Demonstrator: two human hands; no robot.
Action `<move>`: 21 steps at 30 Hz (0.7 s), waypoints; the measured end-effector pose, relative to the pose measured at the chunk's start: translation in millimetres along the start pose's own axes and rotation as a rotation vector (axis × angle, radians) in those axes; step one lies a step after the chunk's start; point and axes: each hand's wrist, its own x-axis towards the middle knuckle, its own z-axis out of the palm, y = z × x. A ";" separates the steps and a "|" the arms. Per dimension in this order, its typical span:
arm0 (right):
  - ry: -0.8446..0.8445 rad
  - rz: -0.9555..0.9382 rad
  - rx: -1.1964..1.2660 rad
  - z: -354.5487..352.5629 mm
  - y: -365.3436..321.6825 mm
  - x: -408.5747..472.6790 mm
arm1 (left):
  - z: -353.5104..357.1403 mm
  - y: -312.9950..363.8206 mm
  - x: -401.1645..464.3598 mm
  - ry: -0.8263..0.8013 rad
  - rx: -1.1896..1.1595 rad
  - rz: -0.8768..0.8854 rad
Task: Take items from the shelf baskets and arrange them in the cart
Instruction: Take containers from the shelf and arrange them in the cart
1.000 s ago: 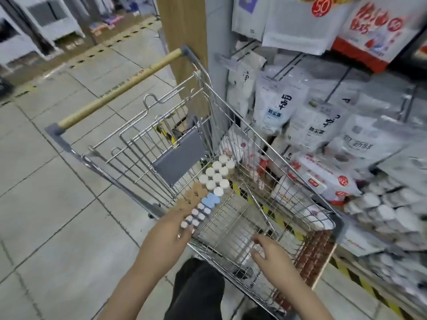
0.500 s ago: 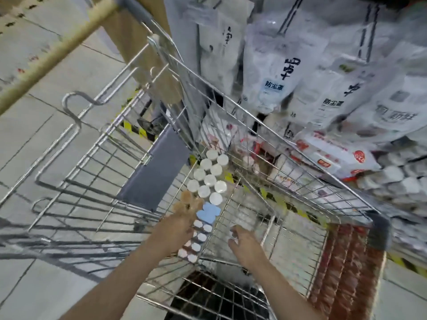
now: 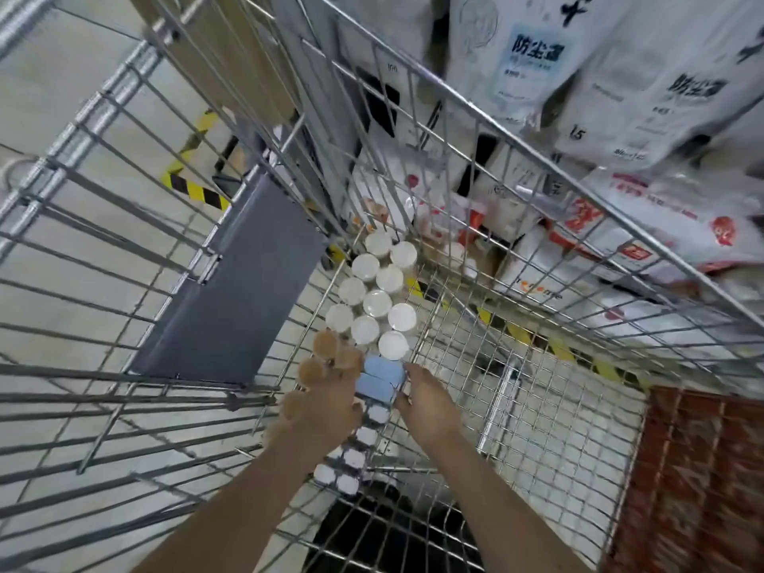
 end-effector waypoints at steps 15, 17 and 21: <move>0.072 -0.258 -0.381 5.9 13.8 23.9 | 2.1 -0.8 10.2 -0.023 0.008 0.002; 0.080 -0.273 -0.403 2.3 12.3 26.1 | 1.4 -0.1 10.1 -0.022 0.025 0.011; 0.143 -0.324 -0.378 -10.8 15.6 14.7 | -2.2 3.5 9.1 -0.014 0.045 0.024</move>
